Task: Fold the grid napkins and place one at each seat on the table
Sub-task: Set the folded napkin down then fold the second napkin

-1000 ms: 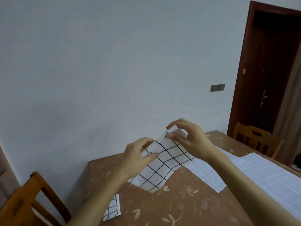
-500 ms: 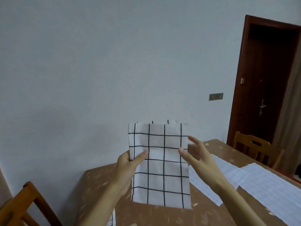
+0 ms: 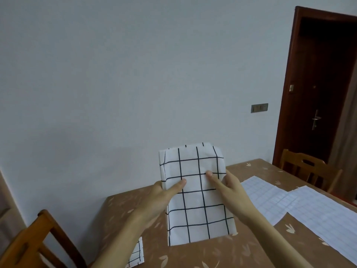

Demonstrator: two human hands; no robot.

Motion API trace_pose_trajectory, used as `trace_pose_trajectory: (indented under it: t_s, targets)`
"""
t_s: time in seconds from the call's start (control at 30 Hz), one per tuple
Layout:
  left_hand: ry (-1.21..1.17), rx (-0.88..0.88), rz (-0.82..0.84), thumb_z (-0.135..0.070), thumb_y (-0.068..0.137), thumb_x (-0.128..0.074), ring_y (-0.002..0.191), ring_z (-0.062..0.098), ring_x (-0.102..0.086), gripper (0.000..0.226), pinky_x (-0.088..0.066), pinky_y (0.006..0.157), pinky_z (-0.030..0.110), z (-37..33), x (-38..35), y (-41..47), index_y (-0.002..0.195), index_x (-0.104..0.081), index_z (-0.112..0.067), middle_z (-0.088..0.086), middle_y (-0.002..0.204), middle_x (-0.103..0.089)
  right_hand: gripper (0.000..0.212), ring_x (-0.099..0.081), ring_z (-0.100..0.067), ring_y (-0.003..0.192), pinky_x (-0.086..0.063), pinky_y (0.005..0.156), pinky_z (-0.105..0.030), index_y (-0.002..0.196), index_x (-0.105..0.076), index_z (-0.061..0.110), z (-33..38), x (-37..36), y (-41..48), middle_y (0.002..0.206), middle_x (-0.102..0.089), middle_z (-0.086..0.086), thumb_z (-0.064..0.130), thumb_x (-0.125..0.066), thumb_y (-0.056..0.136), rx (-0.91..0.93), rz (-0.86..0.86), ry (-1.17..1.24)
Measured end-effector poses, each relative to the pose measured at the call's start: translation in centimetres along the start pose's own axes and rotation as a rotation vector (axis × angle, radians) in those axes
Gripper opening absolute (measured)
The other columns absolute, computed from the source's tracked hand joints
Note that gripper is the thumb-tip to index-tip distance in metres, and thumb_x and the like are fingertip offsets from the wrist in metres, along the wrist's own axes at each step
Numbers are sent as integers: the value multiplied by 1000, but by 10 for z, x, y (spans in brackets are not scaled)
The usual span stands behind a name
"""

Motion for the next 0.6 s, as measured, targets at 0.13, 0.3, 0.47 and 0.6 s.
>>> trace_pose_trajectory:
  t_s: [0.13,0.3,0.47,0.6]
  targets:
    - [70,-91,15,-56,81,-74,106,23,-69,39,-50,102,37,-1,7,2,96,-74,-20,6,108,-76,27,-61,10,56,-44,55,-5,72,-56,25,7,5,-2,54,-63,24,25,-57,99,17,-54,-16]
    - [130,-238,-120,-63,79,-70,76,23,-51,56,-49,78,37,-5,17,5,76,-68,-7,11,73,-55,25,-74,-14,94,-59,88,-42,96,-71,18,5,9,-4,96,-78,3,41,-62,95,-17,-92,12]
    - [125,-295,-180,-49,92,-63,81,13,-58,45,-49,83,24,-13,19,5,91,-72,-5,-1,82,-61,24,-71,-9,105,-54,95,-38,114,-69,28,-3,3,-9,111,-75,10,40,-63,94,-83,92,29]
    - [168,-274,-163,-63,86,-62,67,20,-40,73,-40,66,34,-11,26,3,95,-60,9,4,70,-41,17,-75,-19,95,-60,81,-32,109,-73,15,-6,4,-12,101,-79,-1,20,-64,95,-104,134,22]
Point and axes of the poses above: each hand's wrist, its own y-axis towards the middle knuckle, its own x-axis out of the back of the hand, z = x × y, the point moved 5 cm from there along y, towards the middle knuckle
